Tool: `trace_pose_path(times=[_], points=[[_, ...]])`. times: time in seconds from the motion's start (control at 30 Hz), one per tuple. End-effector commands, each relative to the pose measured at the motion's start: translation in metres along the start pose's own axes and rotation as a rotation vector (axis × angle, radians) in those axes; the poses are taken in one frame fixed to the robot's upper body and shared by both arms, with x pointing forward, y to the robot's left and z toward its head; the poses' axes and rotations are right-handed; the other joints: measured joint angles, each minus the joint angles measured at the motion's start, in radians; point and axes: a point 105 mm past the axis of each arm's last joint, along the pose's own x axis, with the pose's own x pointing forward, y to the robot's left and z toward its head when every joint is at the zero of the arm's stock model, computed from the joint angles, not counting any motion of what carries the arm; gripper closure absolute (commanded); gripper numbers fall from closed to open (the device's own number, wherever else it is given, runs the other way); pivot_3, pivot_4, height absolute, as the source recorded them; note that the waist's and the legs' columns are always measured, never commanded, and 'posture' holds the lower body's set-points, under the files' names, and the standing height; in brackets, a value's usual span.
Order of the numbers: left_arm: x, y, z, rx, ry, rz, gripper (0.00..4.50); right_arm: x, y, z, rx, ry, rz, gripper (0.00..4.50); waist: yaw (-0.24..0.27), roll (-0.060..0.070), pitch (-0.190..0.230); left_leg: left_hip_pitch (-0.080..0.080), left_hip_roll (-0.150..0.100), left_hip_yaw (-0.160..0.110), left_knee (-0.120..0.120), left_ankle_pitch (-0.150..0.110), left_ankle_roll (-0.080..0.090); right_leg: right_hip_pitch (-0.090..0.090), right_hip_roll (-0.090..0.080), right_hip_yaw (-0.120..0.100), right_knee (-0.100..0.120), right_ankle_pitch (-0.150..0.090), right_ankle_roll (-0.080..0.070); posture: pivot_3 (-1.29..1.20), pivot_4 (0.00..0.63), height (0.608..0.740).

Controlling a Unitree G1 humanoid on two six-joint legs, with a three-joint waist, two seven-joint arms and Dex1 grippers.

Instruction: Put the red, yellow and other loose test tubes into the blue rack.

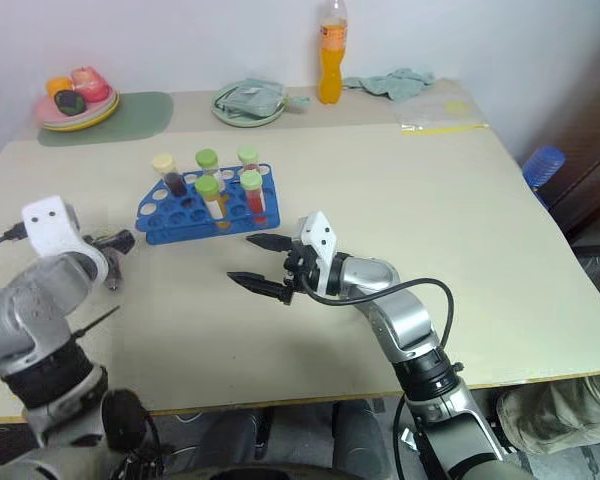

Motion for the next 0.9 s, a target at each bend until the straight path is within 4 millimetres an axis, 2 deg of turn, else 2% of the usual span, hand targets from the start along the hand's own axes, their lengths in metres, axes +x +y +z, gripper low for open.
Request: trace_pose_path(times=[0.03,0.13,0.3,0.67,0.77,0.9], points=[[0.010,0.013,-0.008,0.020,0.115,0.046,0.05,0.003,0.002,0.013,-0.035,-0.043,0.016,0.84,-0.004,0.000,0.000,0.000,0.000,0.000,0.000,0.000,0.000,-0.001,0.000,0.000,0.000,0.000,0.000,0.00,0.150,0.740],[0.021,0.023,-0.005,0.045,0.190,0.067,0.05,0.002,0.002,0.013,-0.042,-0.043,0.007,0.84,-0.002,0.000,0.000,0.000,0.001,0.000,-0.001,0.001,-0.001,-0.001,0.001,0.000,0.001,0.000,0.000,0.00,0.150,0.740],[0.025,0.029,0.009,0.033,0.209,0.074,0.05,0.002,0.001,0.013,-0.042,-0.044,-0.006,0.84,0.005,0.000,0.000,0.000,0.000,-0.002,0.000,0.000,-0.001,-0.001,0.000,0.001,0.000,0.000,0.000,0.00,0.150,0.740],[0.041,0.031,0.008,-0.009,0.403,0.061,0.05,0.003,0.000,0.013,-0.036,-0.050,-0.009,0.84,0.004,0.000,0.000,0.000,0.000,-0.003,0.000,0.001,-0.002,-0.001,0.000,0.001,0.002,0.000,0.000,0.00,0.150,0.740],[0.042,0.031,0.008,-0.038,0.427,0.058,0.84,0.003,0.000,0.013,-0.035,-0.051,-0.011,0.84,0.003,0.001,0.000,0.001,0.000,-0.003,-0.001,0.001,-0.002,-0.002,0.000,0.001,0.002,0.000,0.000,0.00,0.150,0.740],[0.041,0.035,0.006,-0.062,0.436,0.085,2.85,0.003,0.000,0.013,-0.033,-0.051,-0.016,0.84,0.006,0.001,0.000,0.001,0.000,-0.003,0.000,0.001,-0.002,-0.002,-0.001,0.001,0.002,0.000,0.000,0.00,0.150,0.740]])
